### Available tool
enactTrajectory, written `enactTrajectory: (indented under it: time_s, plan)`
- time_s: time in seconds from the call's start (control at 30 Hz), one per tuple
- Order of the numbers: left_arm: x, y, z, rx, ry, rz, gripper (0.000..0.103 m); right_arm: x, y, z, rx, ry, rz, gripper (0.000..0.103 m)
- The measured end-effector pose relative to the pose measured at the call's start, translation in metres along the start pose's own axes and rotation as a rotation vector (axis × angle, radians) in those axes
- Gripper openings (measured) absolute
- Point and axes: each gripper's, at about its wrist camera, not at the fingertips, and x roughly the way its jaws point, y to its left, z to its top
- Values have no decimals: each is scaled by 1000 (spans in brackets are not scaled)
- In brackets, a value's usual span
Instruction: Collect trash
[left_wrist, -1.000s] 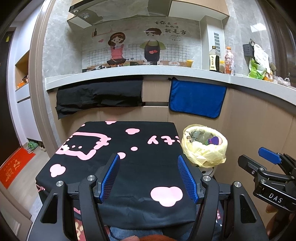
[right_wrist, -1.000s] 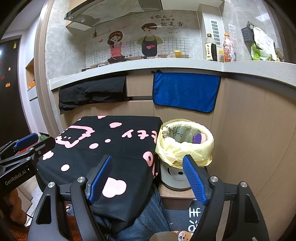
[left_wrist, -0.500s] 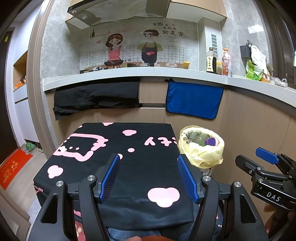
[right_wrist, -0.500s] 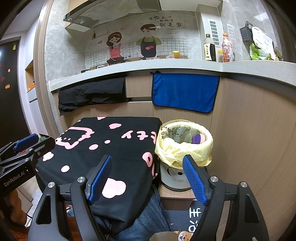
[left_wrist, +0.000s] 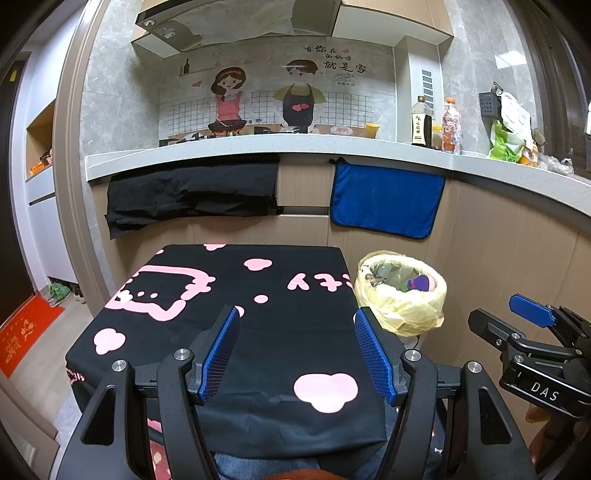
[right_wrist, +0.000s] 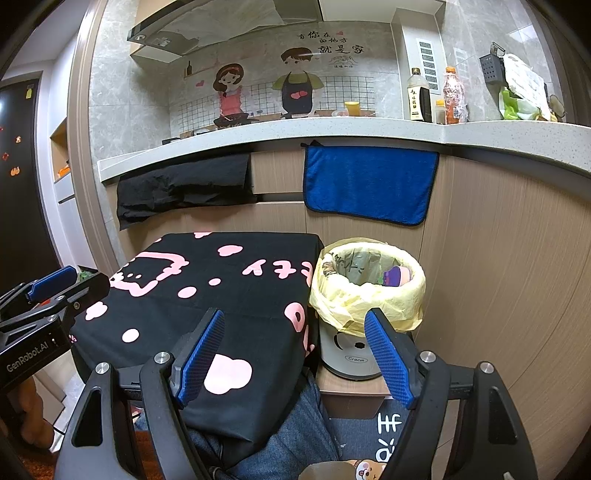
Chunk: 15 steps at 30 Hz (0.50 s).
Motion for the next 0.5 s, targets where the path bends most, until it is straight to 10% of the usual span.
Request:
enactTrajectory:
  time_s: [0.5]
  plan:
    - [1,-6,-2,-3,3,-30,65,0,-2,0,4,1,-8,76]
